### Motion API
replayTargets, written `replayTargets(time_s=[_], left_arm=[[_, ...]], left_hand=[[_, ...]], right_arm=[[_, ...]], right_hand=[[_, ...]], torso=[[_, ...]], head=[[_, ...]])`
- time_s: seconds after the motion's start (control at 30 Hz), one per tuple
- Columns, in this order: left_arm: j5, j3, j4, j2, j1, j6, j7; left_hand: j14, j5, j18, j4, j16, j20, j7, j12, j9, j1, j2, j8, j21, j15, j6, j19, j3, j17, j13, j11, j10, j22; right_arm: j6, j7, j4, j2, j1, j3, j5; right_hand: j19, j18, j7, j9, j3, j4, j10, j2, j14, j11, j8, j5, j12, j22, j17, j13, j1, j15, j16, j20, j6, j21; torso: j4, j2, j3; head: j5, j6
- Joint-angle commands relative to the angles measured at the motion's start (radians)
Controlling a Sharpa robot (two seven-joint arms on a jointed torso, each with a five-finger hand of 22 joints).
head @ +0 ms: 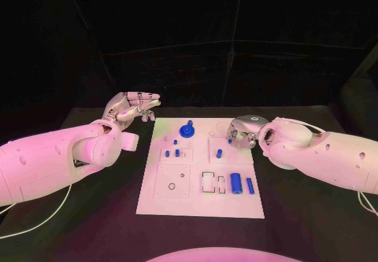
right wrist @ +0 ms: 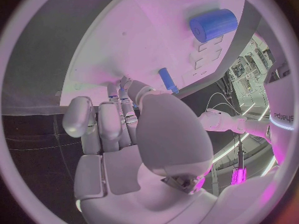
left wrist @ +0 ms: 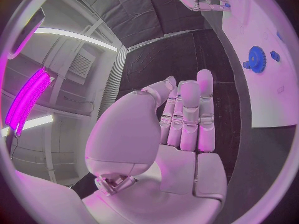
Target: Assemble the parts on the task board
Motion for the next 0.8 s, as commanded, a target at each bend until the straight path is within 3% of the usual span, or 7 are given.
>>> replayTargets(time_s=[0.03, 0.8], left_arm=[[0.004, 0.001, 0.000, 0.000, 0.001, 0.014, 0.002], [0.004, 0.001, -0.003, 0.004, 0.001, 0.017, -0.006]], left_hand=[[-0.007, 0.003, 0.006, 0.000, -0.004, 0.002, 0.001, 0.004, -0.001, -0.008, 0.000, -0.005, -0.007, -0.001, -0.008, -0.005, -0.004, -0.001, -0.001, 0.002, -0.007, -0.001], [-0.008, 0.003, 0.006, -0.005, -0.006, 0.003, 0.002, 0.005, -0.002, -0.004, 0.001, -0.005, -0.009, -0.001, -0.010, -0.005, -0.004, -0.003, -0.002, 0.002, -0.010, -0.003]], right_arm=[[0.030, 0.004, 0.002, 0.003, -0.005, -0.004, 0.003], [0.005, -0.031, 0.001, 0.018, -0.008, -0.004, -0.006]], right_hand=[[-0.002, 0.004, 0.002, -0.001, 0.005, 0.000, 0.002, -0.007, 0.012, 0.006, -0.002, 0.003, -0.003, -0.001, -0.001, 0.001, -0.001, 0.002, 0.001, 0.007, -0.004, -0.001], [0.009, 0.002, -0.008, 0.005, 0.056, -0.005, 0.039, -0.009, 0.017, -0.005, 0.008, -0.006, 0.019, 0.014, 0.009, 0.006, -0.032, -0.006, 0.013, 0.001, 0.029, 0.008]], torso=[[0.0002, 0.000, 0.0000], [0.0004, 0.000, 0.0006]], head=[[0.001, -0.001], [0.004, -0.004]])
